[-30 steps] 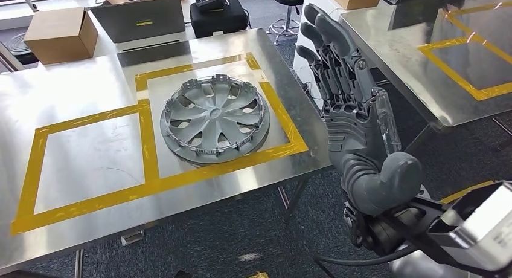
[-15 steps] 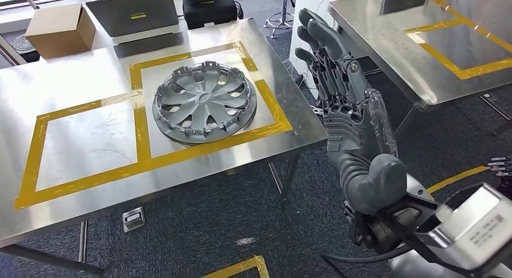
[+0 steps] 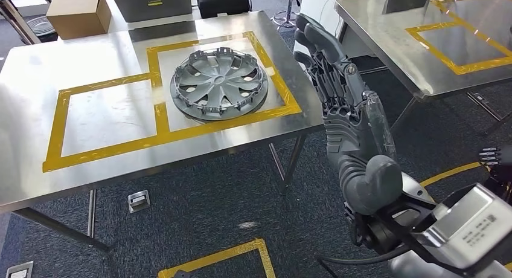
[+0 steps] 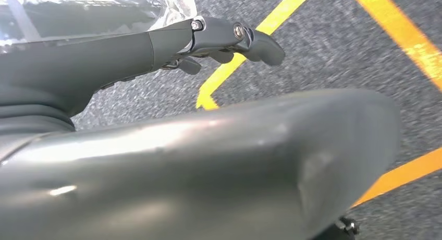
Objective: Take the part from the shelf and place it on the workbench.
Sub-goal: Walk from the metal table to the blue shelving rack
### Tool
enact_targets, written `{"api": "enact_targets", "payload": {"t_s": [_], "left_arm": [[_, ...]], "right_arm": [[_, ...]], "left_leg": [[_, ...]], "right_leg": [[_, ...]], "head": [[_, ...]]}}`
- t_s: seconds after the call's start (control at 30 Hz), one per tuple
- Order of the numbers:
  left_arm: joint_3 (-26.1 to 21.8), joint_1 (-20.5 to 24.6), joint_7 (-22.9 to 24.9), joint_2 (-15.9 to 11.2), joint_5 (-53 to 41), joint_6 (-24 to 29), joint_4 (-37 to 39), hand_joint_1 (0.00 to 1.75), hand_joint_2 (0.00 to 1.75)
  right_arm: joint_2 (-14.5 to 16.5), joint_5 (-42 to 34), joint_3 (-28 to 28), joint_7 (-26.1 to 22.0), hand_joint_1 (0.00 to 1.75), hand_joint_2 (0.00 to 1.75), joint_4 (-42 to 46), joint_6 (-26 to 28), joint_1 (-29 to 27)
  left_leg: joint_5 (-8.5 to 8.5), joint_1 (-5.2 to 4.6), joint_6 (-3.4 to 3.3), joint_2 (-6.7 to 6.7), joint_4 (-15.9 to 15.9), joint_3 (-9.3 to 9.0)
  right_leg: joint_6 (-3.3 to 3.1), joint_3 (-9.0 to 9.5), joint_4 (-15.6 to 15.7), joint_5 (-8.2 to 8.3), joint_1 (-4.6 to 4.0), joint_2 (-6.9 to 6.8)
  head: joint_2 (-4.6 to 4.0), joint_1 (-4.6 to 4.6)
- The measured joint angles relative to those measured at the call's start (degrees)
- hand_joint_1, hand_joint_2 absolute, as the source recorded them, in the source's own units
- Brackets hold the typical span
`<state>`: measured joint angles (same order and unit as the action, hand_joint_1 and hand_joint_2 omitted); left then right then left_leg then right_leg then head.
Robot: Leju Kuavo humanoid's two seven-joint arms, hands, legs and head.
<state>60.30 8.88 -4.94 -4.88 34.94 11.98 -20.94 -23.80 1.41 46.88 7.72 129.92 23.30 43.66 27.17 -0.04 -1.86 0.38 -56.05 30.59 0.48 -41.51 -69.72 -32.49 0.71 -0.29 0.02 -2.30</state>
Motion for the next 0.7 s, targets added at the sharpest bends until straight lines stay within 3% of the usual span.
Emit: {"api": "enact_targets", "payload": {"t_s": [0.03,0.07,0.1,0.17,0.23,0.27,0.33,0.37,0.43,0.5,0.53,0.57,0.6,0.63,0.7], "left_arm": [[0.0,0.0,0.0,0.0,0.0,0.0,0.0,0.00,0.00],[0.0,0.0,0.0,0.0,0.0,0.0,0.0,0.00,0.00],[0.0,0.0,0.0,0.0,0.0,0.0,0.0,0.00,0.00],[0.0,0.0,0.0,0.0,0.1,0.0,0.0,0.00,0.00],[0.0,0.0,0.0,0.1,0.1,0.0,0.0,0.00,0.00],[0.0,0.0,0.0,0.2,0.1,0.0,0.0,0.00,0.00],[0.0,-0.1,0.0,0.3,0.1,0.0,0.0,0.00,0.00],[0.0,-0.1,0.0,0.3,0.2,0.0,0.0,0.00,0.00],[0.0,-0.3,0.0,0.3,0.2,0.0,0.1,0.00,0.00],[0.0,-0.4,0.1,0.3,0.2,0.0,0.1,0.00,0.00],[0.0,-0.4,0.1,0.3,0.2,0.0,0.1,0.00,0.00],[0.0,-0.4,0.1,0.3,0.2,0.0,0.1,0.00,0.00],[0.0,-0.4,0.1,0.3,0.2,0.0,0.1,0.00,0.00],[0.0,-0.4,0.1,0.3,0.2,0.0,0.1,0.00,0.00],[0.0,-0.3,0.1,0.3,0.2,0.0,0.1,0.00,0.00]], "right_arm": [[0.0,0.0,0.0,0.0,0.00,0.00,0.0,0.0,-0.1],[0.0,0.0,0.0,0.0,0.00,0.00,0.0,0.0,-0.1],[0.0,0.0,0.0,0.0,0.00,0.00,0.0,0.0,-0.2],[0.0,0.0,0.0,0.0,0.00,0.00,0.0,0.0,-0.1],[0.0,0.1,-0.1,-0.1,0.00,0.00,0.0,0.0,0.0],[-0.1,0.1,-0.1,-0.1,0.00,0.00,0.0,0.0,0.1],[-0.1,0.1,-0.1,-0.1,0.00,0.00,0.0,0.0,0.2],[-0.1,0.1,-0.1,-0.1,0.00,0.00,-0.1,0.0,0.2],[-0.1,0.1,0.0,-0.1,0.00,0.00,-0.1,0.0,0.1],[-0.1,0.1,0.0,-0.1,0.00,0.00,-0.2,0.0,0.0],[-0.1,0.1,0.0,-0.1,0.00,0.00,-0.2,0.0,0.0],[-0.1,0.1,0.0,-0.1,0.00,0.00,-0.3,0.0,-0.1],[-0.1,0.1,0.0,-0.1,0.00,0.00,-0.3,0.0,-0.2],[-0.1,0.1,0.0,-0.1,0.00,0.00,-0.4,0.0,-0.3],[-0.1,0.1,0.0,-0.1,0.00,0.00,-0.4,0.0,-0.3]], "left_leg": [[-0.60,-0.08,-0.03,0.02,-0.2,0.96],[-1.19,-0.15,-0.02,0.04,-0.4,1.98],[-1.74,-0.22,0.02,0.05,-0.6,3.00],[-2.74,-0.36,0.24,0.01,-1.2,4.74],[-3.73,-0.41,0.70,-0.02,-1.5,5.73],[-4.28,-0.31,1.03,-0.03,-1.4,6.03],[-5.14,-0.08,1.72,-0.09,-1.2,6.53],[-4.53,-0.01,2.04,-0.16,-1.5,6.93],[-0.21,0.18,2.62,-0.25,-5.1,8.23],[5.09,0.52,3.20,-0.26,-12.2,9.70],[6.16,0.70,3.47,-0.26,-15.2,9.95],[5.92,0.86,3.72,-0.26,-16.9,9.54],[4.63,1.01,3.93,-0.26,-16.6,8.31],[3.00,1.18,4.12,-0.26,-14.4,6.18],[2.14,1.33,4.28,-0.40,-7.2,1.01]], "right_leg": [[0.08,-0.19,-2.8,-0.72,0.00,0.00],[0.08,0.34,-4.1,-0.10,-0.01,0.00],[-0.03,1.77,-3.4,1.37,-0.02,0.00],[-0.60,7.26,3.0,3.30,-0.18,-0.01],[-1.30,12.36,10.5,2.33,-0.51,-0.01],[-1.61,13.45,12.5,1.79,-0.76,0.00],[-2.24,13.04,13.4,2.59,-0.90,-0.10],[-2.62,12.61,13.6,3.23,-0.82,-0.19],[-3.21,11.50,13.9,4.57,-0.49,-0.39],[-3.38,10.09,13.7,5.64,-0.43,-0.45],[-3.30,9.30,13.6,6.17,-0.39,-0.46],[-3.17,8.42,13.3,6.68,-0.31,-0.47],[-2.96,7.50,13.0,7.16,-0.17,-0.44],[-2.69,6.58,12.6,7.57,0.01,-0.41],[-2.01,5.01,11.6,8.18,0.20,-0.34]], "head": [[0.00,-0.21],[0.00,-0.39],[0.00,-0.58],[0.00,-1.19],[0.00,-1.77],[0.00,-2.05],[0.00,-2.77],[0.00,-3.09],[0.00,-3.16],[0.00,-2.96],[0.00,-3.01],[0.00,-3.00],[0.00,-3.01],[0.00,-2.97],[0.00,-2.56]]}}
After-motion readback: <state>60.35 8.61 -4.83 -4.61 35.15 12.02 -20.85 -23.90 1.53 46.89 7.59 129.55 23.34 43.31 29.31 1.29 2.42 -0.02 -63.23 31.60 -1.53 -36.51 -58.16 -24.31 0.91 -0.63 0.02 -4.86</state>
